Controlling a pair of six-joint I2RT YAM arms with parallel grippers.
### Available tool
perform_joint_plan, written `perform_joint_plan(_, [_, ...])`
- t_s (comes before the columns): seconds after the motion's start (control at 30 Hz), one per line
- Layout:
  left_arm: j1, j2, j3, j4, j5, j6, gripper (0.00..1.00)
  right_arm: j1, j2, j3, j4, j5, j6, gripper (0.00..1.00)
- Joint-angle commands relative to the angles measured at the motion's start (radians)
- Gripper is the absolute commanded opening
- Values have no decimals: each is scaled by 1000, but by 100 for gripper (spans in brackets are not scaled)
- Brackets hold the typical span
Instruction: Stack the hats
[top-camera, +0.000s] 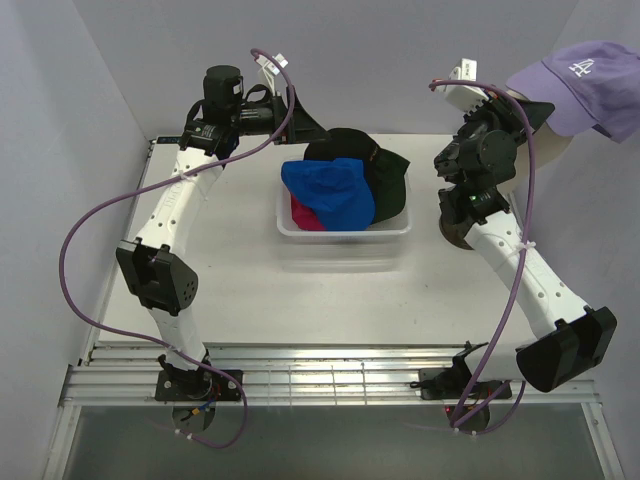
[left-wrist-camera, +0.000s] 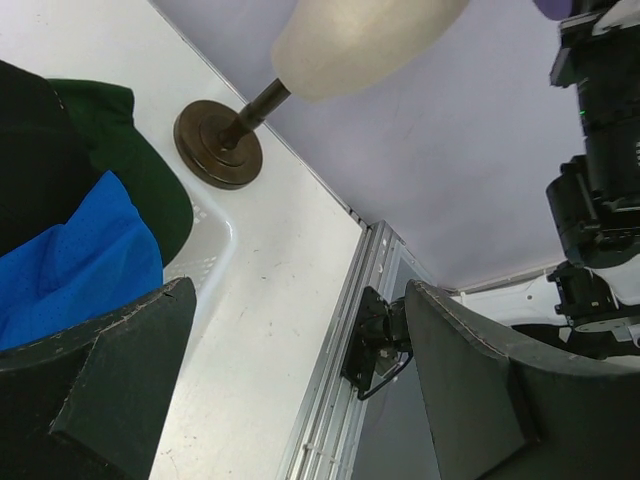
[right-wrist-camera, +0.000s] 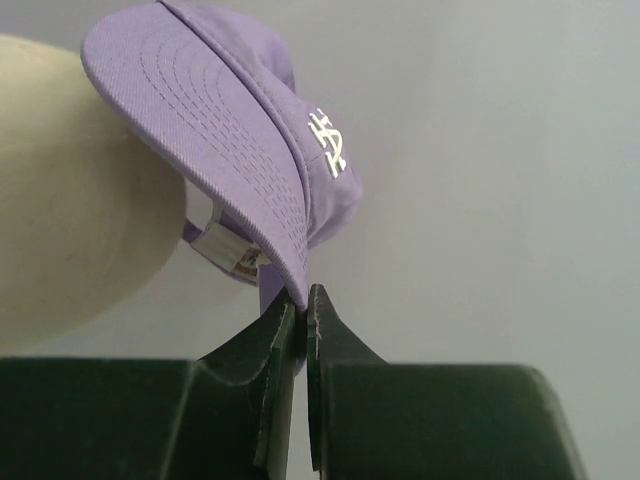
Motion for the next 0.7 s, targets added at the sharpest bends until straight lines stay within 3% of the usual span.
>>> perform_joint_plan(0.0, [-2, -76, -7, 26, 25, -5, 96, 4, -34, -48, -15, 31, 57, 8])
perform_joint_plan(0.67, [-2, -84, -27, 37, 23, 2, 96, 68, 196, 230, 42, 32, 60, 8])
